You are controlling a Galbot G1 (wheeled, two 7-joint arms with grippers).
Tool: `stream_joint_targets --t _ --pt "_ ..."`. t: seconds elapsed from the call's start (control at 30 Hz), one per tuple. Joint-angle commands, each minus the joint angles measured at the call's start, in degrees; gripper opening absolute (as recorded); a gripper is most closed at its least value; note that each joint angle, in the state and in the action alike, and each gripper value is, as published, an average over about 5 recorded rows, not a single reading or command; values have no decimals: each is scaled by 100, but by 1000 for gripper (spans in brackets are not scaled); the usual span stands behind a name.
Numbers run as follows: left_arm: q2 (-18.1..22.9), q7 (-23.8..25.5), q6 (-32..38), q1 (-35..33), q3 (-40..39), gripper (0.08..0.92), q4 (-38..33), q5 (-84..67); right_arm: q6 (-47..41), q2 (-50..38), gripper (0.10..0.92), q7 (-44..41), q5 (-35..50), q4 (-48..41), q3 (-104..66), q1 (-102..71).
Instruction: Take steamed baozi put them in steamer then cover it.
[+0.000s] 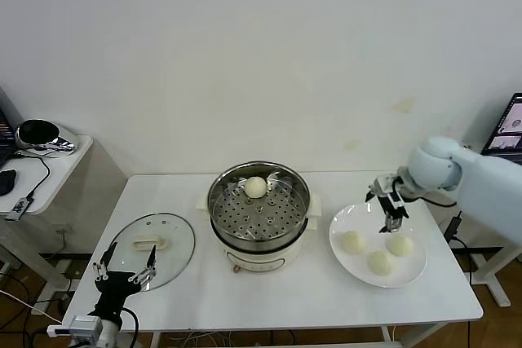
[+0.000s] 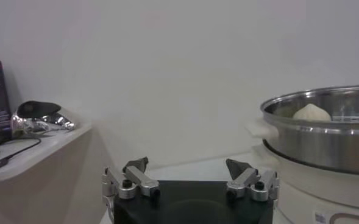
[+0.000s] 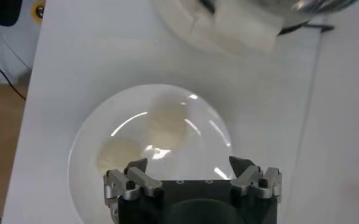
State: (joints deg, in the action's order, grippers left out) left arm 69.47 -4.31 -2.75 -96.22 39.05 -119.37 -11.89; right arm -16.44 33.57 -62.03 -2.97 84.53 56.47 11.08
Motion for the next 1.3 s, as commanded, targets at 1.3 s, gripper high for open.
stream_joint_targets --t 1.3 --pt "129 2 34 43 -52 823 137 14 196 1258 560 275 -903 -1500 -1077 -1513"
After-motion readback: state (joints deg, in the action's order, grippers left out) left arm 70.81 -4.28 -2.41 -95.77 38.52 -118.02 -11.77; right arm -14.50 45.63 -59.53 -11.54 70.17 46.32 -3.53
